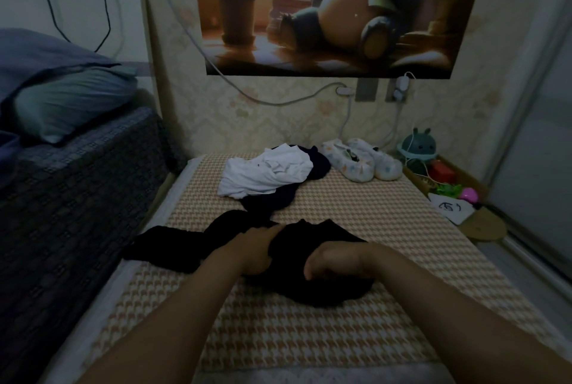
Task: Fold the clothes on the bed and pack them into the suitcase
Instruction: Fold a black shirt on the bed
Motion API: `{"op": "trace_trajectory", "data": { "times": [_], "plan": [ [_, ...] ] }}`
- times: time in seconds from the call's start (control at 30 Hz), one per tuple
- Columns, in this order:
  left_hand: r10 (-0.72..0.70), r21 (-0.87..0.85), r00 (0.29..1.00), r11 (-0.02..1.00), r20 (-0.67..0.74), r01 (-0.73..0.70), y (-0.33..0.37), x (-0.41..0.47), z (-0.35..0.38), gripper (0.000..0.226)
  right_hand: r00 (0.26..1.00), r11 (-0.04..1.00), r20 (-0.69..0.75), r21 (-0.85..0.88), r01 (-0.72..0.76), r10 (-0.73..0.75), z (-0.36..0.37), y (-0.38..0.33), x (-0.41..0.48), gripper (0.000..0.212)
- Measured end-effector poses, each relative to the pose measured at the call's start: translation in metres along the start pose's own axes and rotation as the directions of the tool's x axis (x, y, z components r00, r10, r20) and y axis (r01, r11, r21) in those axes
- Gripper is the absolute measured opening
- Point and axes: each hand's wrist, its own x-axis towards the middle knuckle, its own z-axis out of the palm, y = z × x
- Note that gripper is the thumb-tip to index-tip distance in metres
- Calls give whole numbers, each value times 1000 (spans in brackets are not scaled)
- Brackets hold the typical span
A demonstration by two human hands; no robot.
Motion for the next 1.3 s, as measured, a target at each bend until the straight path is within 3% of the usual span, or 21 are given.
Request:
{"op": "trace_trajectory", "data": {
  "times": [0.07,0.13,0.2,0.33,0.4,0.47,0.53,0.6,0.7,0.83,0.93,1.0,1.07,1.13,1.17,1.23,1.27,1.3],
  "plan": [
    [-12,151,1000,988,-12,14,-4,-3,2,52,991,999,-133,-33,-27,22,-3,10,1,19],
    [42,251,984,968,-175,3,-2,-6,-8,36,986,1000,-165,-20,-18,14,-3,16,0,30],
    [67,167,952,986,-298,-17,4,-13,-23,25,984,999,-178,-46,-9,1,-5,22,0,31],
    [-8,-85,967,996,-256,-14,16,-38,-53,21,937,982,-338,-186,31,-93,-7,31,10,12],
    [-67,-161,987,986,-146,43,22,-50,-60,29,828,959,-533,-282,22,-175,-9,34,15,7],
    [-161,-265,984,948,74,175,20,-60,-55,29,723,932,-641,-363,12,-259,-12,36,19,22],
    [-287,-321,903,863,321,389,14,-69,-45,12,756,944,-608,-326,41,-243,-14,34,24,49],
    [-333,-240,840,854,428,461,12,-73,-38,21,874,956,-470,-293,-19,-127,-13,33,30,71],
    [-226,1,951,973,210,231,18,-64,-37,33,945,920,-326,-382,-94,-38,-10,33,41,64],
    [-57,62,996,996,-73,62,25,-44,-26,40,913,852,-405,-496,-169,-55,-17,32,50,24],
    [-45,276,997,959,-69,62,16,-29,-17,73,769,938,-633,-316,-145,-94,-27,31,46,20],
    [-124,256,991,957,-59,135,1,-18,-13,65,605,976,-792,-187,-109,-84,-37,31,43,21],
    [-112,222,982,964,-155,145,-10,-11,-9,41,486,998,-874,-26,-62,7,-50,37,42,21],
    [-84,150,926,977,-369,148,-11,-6,-15,25,421,991,-898,126,-37,130,-60,47,42,24],
    [-109,90,865,981,-490,174,-9,-3,-23,24,394,981,-899,191,-39,191,-65,53,43,26],
    [-194,-51,673,973,-714,226,-1,-1,-49,25,351,950,-894,311,37,278,-72,58,46,25],
    [-251,-130,592,962,-766,240,5,0,-65,26,360,923,-886,360,138,292,-75,55,48,23],
    [-336,-238,559,941,-758,242,9,1,-80,26,402,879,-872,400,259,279,-78,48,49,23]
  ]
}}
